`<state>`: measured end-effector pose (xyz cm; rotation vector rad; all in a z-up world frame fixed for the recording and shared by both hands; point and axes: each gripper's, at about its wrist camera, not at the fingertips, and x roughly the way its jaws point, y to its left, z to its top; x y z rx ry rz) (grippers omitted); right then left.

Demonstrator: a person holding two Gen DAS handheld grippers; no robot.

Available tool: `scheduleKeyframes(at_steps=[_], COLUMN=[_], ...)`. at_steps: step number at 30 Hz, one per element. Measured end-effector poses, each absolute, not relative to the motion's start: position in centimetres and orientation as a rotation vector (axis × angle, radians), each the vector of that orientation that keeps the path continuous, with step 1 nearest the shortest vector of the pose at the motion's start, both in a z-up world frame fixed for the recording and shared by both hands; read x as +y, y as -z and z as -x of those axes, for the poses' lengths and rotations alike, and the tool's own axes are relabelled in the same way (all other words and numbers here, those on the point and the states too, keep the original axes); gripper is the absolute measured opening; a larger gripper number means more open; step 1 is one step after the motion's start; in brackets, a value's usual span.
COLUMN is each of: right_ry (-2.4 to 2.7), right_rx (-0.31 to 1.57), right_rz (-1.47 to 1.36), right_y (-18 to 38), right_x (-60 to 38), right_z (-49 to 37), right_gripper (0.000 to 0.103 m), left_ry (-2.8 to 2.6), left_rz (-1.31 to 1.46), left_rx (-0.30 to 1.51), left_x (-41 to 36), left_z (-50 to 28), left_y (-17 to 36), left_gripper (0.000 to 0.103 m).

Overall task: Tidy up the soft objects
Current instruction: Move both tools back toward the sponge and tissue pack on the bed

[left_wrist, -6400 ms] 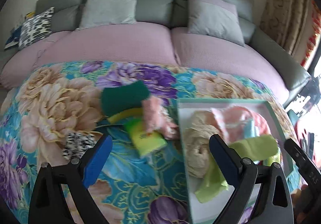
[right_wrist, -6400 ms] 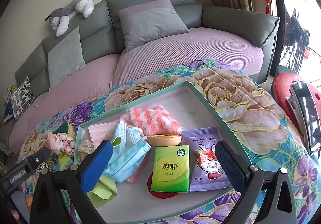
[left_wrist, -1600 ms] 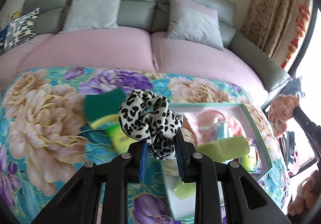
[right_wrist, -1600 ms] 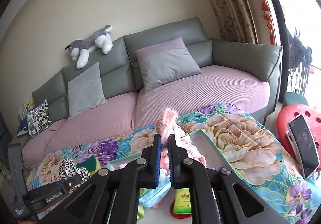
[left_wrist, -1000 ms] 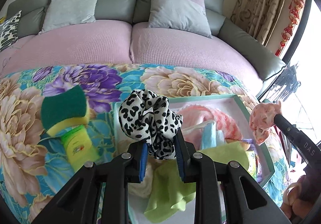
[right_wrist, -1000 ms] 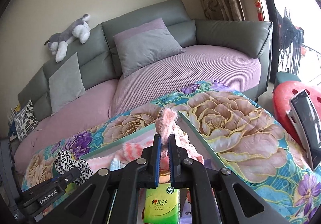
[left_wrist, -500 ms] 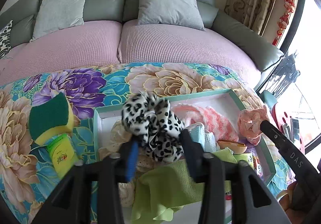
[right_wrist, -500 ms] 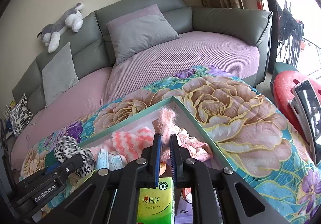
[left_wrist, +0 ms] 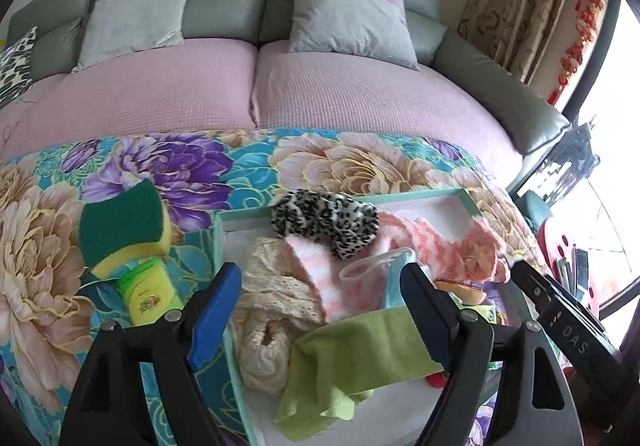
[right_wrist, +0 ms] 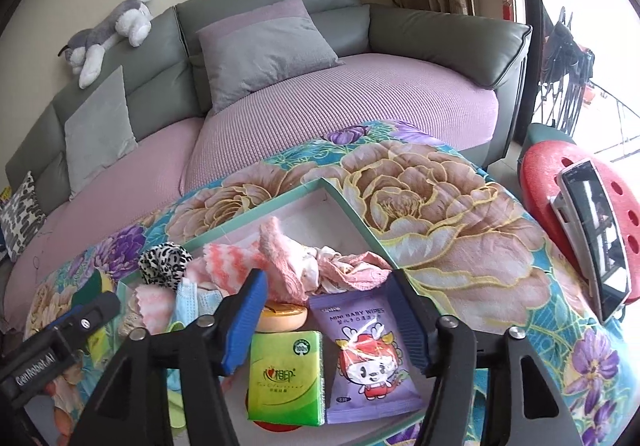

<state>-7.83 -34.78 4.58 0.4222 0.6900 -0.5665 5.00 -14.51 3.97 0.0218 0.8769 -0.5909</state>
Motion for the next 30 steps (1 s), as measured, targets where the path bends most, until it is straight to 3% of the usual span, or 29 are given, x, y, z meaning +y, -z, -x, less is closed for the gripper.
scheduleKeyframes(at_steps=[4,6,9,30], right_ry=[0.581,0.584,0.583,0.463], right_rx=[0.724,0.735,0.754,0.674], right_rz=[-0.391,-0.381,-0.366,-0.309], right_y=[-4.5,-4.5,-4.4,-7.9], right_x=[-34.5,-34.4,-34.1,-29.1], right_z=[7.8,7.7,7.5,6.3], right_gripper=[0.085,0.091,0.103,0.103], left_ry=[0.526,0.493,0.414,0.106], left_rz=[-0.028,-0.035,-0.051,-0.044], left_rx=[0.867,0.869,0.872,0.892], left_x=[-13.4,-12.9,-12.0,-2.8], left_z=[-5.6,-5.9,-6.5,-9.3], left_y=[-3.8,-3.6,-3.0,-4.0], left_gripper=[0.087,0.098,0.100,0.100])
